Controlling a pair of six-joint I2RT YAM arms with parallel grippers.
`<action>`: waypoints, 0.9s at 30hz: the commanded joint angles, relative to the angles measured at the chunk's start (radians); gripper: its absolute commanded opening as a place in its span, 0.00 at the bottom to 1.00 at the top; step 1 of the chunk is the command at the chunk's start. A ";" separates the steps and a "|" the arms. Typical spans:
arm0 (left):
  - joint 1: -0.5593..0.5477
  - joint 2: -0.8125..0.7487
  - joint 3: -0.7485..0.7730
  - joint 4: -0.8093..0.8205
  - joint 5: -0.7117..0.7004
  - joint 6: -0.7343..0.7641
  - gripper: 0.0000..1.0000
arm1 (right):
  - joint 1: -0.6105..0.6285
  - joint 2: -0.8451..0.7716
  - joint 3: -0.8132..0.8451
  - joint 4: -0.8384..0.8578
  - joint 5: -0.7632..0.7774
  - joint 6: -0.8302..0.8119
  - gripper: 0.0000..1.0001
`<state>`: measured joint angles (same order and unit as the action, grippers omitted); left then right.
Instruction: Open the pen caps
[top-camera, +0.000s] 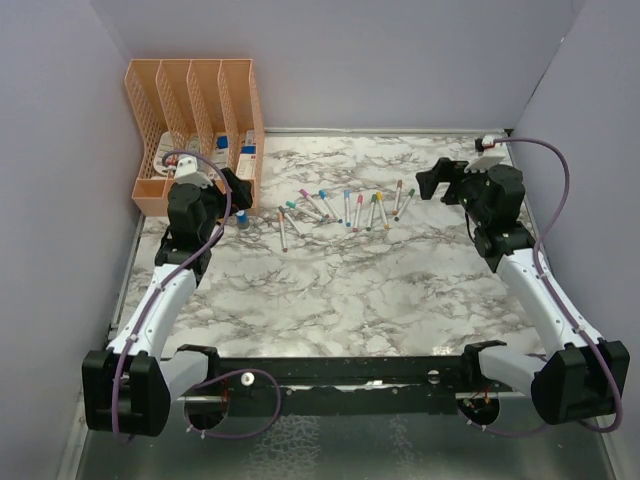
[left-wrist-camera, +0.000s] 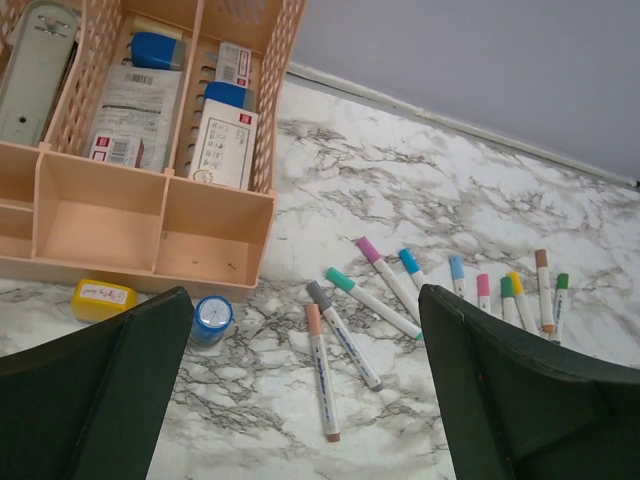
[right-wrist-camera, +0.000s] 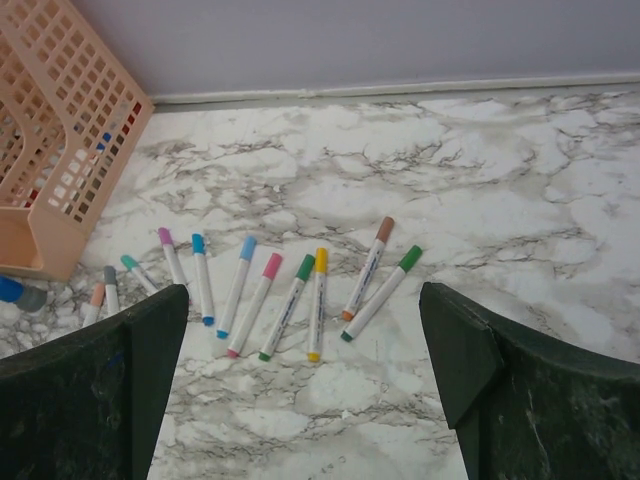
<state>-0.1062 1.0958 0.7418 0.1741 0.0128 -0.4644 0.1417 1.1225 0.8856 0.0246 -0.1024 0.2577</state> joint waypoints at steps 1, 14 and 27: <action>-0.001 -0.063 -0.008 0.026 0.055 -0.033 0.99 | -0.002 -0.020 0.025 -0.041 -0.088 0.012 0.99; 0.000 -0.247 -0.044 -0.105 -0.140 -0.064 0.99 | 0.000 0.047 0.073 -0.137 -0.149 -0.030 1.00; 0.001 -0.250 -0.042 -0.206 -0.152 -0.059 0.99 | 0.500 0.457 0.341 -0.276 0.089 -0.035 0.95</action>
<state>-0.1062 0.8486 0.6876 0.0341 -0.1020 -0.5251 0.5091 1.4799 1.1332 -0.1967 -0.1329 0.2123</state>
